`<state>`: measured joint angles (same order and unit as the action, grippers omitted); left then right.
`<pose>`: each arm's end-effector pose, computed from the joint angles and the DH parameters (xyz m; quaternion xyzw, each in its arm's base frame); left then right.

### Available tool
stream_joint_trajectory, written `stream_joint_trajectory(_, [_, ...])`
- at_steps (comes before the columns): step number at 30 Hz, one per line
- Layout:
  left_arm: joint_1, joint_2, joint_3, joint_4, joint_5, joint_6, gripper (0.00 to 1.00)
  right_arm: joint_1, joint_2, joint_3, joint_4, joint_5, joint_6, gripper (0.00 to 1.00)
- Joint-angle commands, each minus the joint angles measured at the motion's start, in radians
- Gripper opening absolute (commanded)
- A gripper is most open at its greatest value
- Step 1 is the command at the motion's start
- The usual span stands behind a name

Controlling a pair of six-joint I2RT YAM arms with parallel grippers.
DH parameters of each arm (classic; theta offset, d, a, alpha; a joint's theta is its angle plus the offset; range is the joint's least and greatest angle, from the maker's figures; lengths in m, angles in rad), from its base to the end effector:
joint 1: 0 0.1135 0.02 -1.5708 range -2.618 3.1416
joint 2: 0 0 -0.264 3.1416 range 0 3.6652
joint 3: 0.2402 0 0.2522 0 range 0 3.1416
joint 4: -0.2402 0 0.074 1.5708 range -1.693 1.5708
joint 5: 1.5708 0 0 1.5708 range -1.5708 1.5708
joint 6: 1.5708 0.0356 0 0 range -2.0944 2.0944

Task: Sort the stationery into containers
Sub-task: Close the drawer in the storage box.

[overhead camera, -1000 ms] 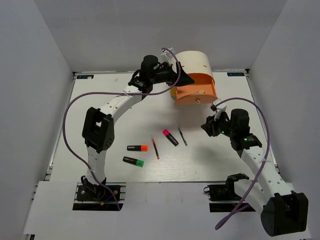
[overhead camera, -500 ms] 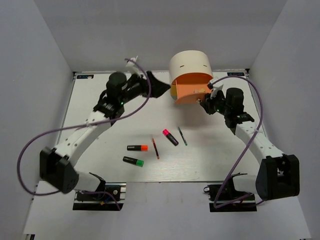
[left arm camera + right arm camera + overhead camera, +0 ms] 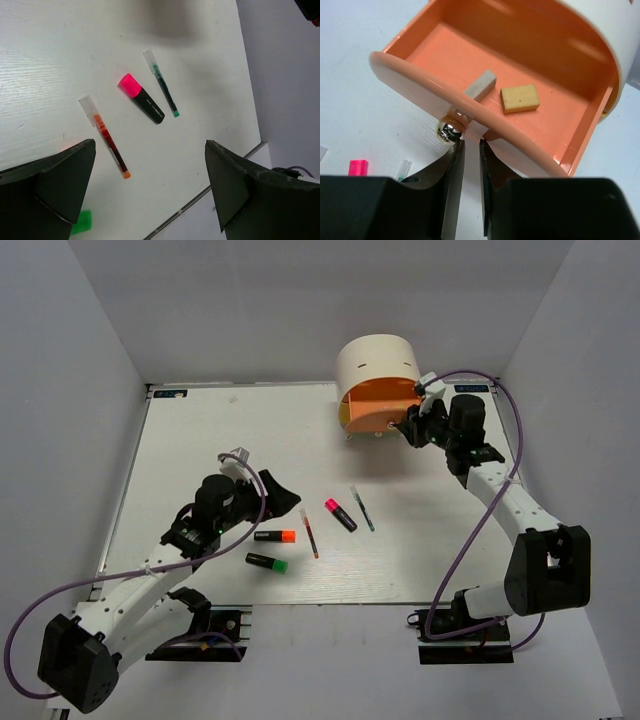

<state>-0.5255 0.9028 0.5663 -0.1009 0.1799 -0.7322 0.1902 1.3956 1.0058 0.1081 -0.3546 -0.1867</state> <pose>0.1752 -0.1090 0.2503 -0.0387 0.8408 -0.3758 0.3878 0.3183 0.0739 0.3060 -0.2515 0.7531 0.1420 0.5912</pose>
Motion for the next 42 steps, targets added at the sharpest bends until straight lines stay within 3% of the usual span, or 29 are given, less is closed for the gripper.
stream_joint_trajectory(1, [-0.001, -0.088, -0.043, 0.007, -0.046, -0.064, 1.00, -0.001, 0.005, 0.060, 0.065, -0.061, 0.021, 0.24])
stream_joint_trajectory(23, [-0.001, -0.150, -0.080, -0.063, -0.059, -0.082, 1.00, 0.002, 0.226, 0.292, 0.077, -0.038, 0.052, 0.31])
stream_joint_trajectory(42, [-0.001, -0.189, -0.109, -0.106, -0.079, -0.113, 1.00, -0.002, 0.318, 0.349, 0.071, -0.013, 0.036, 0.43])
